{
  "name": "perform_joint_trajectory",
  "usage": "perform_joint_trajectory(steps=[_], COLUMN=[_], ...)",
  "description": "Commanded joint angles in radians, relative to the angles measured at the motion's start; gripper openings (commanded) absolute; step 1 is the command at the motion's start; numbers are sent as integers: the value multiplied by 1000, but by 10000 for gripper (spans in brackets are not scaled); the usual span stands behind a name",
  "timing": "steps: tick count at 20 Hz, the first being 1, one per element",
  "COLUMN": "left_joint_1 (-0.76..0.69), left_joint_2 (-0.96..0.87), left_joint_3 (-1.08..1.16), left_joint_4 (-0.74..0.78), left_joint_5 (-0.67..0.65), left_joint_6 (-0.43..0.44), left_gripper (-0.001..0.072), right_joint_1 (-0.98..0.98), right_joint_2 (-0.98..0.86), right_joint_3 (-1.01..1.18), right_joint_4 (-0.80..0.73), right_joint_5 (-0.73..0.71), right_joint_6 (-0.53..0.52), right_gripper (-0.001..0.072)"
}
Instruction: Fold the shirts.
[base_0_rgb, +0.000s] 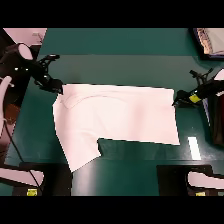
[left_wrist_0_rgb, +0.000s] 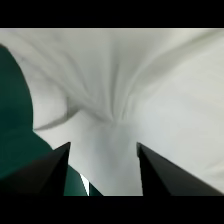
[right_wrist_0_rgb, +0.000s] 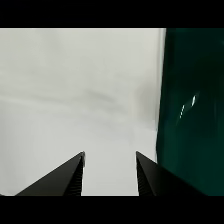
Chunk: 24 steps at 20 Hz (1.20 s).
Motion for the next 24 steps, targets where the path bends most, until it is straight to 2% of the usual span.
perform_joint_trajectory(steps=[1,7,11,14,20,24], left_joint_1=[71,106,106,106,106,105], left_joint_2=[151,517,629,638,638,638], left_joint_3=[-150,-782,-1026,-1109,-1115,-1115], left_joint_4=[-48,-150,-247,-247,-255,-277], left_joint_5=[-5,27,46,101,227,248], left_joint_6=[-42,-114,-133,-158,-202,-199], left_gripper=[501,501,501,501,501,498], right_joint_1=[-70,-96,-43,-17,-20,-21], right_joint_2=[69,158,157,157,157,157], right_joint_3=[19,19,19,19,19,18], right_joint_4=[0,0,-1,-1,-1,-3], right_joint_5=[65,-27,-35,-50,-28,23], right_joint_6=[-8,-8,-21,-37,-37,-54], right_gripper=[378,375,374,374,362,361])
